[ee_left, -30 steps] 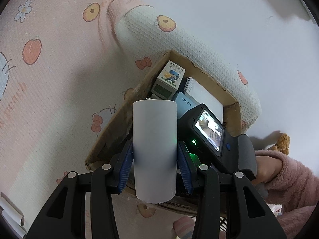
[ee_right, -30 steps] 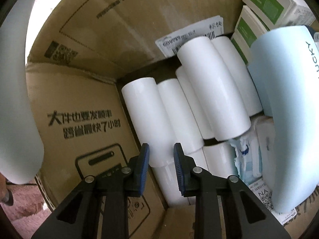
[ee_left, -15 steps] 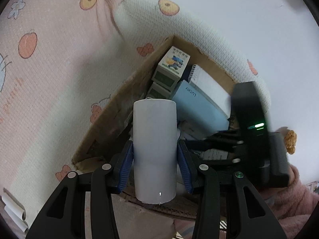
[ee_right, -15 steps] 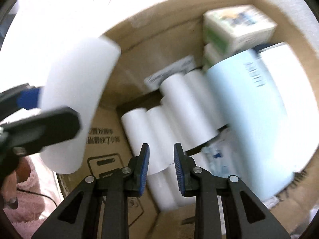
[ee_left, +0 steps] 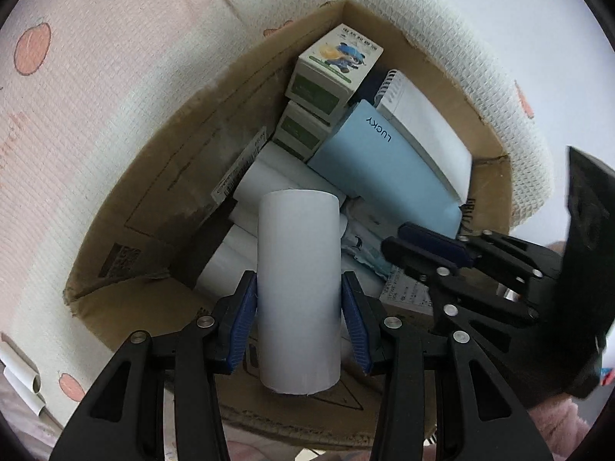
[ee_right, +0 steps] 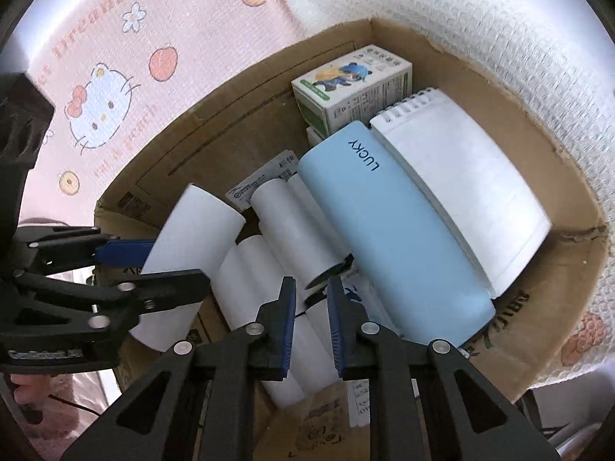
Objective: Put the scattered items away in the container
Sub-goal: 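Lower the left tool's tube into the box and open its fingers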
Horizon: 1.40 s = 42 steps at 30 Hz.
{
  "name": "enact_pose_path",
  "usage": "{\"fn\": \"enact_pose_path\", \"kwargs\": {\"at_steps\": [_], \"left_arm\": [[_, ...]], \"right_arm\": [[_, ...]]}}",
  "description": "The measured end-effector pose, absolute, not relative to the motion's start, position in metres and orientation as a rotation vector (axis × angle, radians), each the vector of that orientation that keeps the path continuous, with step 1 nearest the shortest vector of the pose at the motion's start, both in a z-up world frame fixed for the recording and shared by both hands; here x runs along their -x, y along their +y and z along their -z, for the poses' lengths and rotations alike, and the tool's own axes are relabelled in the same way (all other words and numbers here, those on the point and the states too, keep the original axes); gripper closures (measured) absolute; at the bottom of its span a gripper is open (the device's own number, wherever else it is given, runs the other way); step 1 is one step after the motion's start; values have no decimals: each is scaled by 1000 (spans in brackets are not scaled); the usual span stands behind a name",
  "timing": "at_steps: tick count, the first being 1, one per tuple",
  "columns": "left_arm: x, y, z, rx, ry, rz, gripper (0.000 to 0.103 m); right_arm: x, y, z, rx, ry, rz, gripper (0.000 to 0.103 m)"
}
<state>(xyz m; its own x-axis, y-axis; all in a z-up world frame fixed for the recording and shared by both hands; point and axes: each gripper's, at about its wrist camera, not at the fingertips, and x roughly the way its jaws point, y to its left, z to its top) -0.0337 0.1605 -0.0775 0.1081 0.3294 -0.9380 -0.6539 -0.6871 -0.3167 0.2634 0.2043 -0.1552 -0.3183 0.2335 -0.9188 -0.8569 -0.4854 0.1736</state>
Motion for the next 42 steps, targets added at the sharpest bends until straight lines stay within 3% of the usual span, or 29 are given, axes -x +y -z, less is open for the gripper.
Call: {"fn": "enact_pose_path", "kwargs": {"at_steps": [2, 10, 14, 32, 42], "left_arm": [[33, 163, 82, 1689, 304, -1660, 56], [44, 172, 108, 1897, 178, -1557, 56], [46, 174, 114, 1933, 175, -1638, 56], [60, 162, 144, 2226, -165, -1785, 56], [62, 150, 159, 2381, -365, -1824, 56]], "right_arm": [[-221, 219, 121, 1162, 833, -1877, 91], [-232, 229, 119, 1149, 810, -1865, 92], [-278, 210, 107, 1144, 841, -1854, 92], [-277, 201, 105, 1160, 771, -1802, 91], [-233, 223, 120, 1164, 795, -1818, 91]]}}
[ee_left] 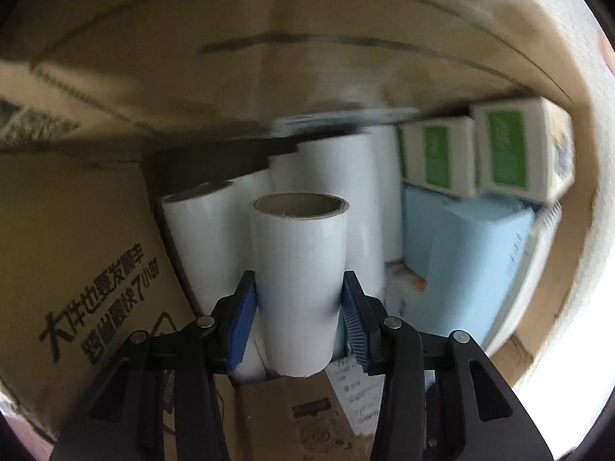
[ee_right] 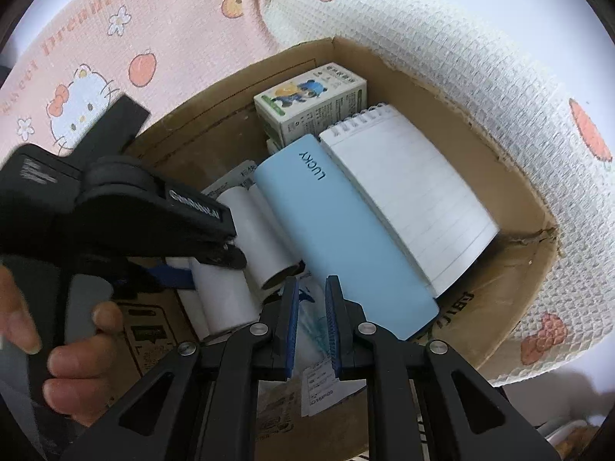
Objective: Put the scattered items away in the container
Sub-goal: 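Lower the left tool's tube into the box and open its fingers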
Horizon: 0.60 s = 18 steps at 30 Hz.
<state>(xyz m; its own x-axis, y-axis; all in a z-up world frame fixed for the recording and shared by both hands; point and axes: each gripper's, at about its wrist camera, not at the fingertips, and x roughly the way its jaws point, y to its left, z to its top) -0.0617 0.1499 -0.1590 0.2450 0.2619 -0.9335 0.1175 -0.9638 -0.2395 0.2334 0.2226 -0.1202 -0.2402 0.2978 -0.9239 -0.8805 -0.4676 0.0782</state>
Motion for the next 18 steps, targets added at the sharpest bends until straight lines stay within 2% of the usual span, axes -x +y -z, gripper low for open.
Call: {"fn": "enact_pose_path", "kwargs": {"at_steps": [8, 12, 18], "left_arm": [[64, 142, 156, 2391, -492, -1925, 55], [63, 138, 151, 2380, -530, -1939, 47], [59, 143, 134, 2292, -439, -2010, 44]], "right_arm": [[-233, 223, 123, 1190, 794, -1812, 91], [-230, 226, 128, 1204, 805, -1804, 91], [-223, 228, 134, 1218, 803, -1812, 91]]}}
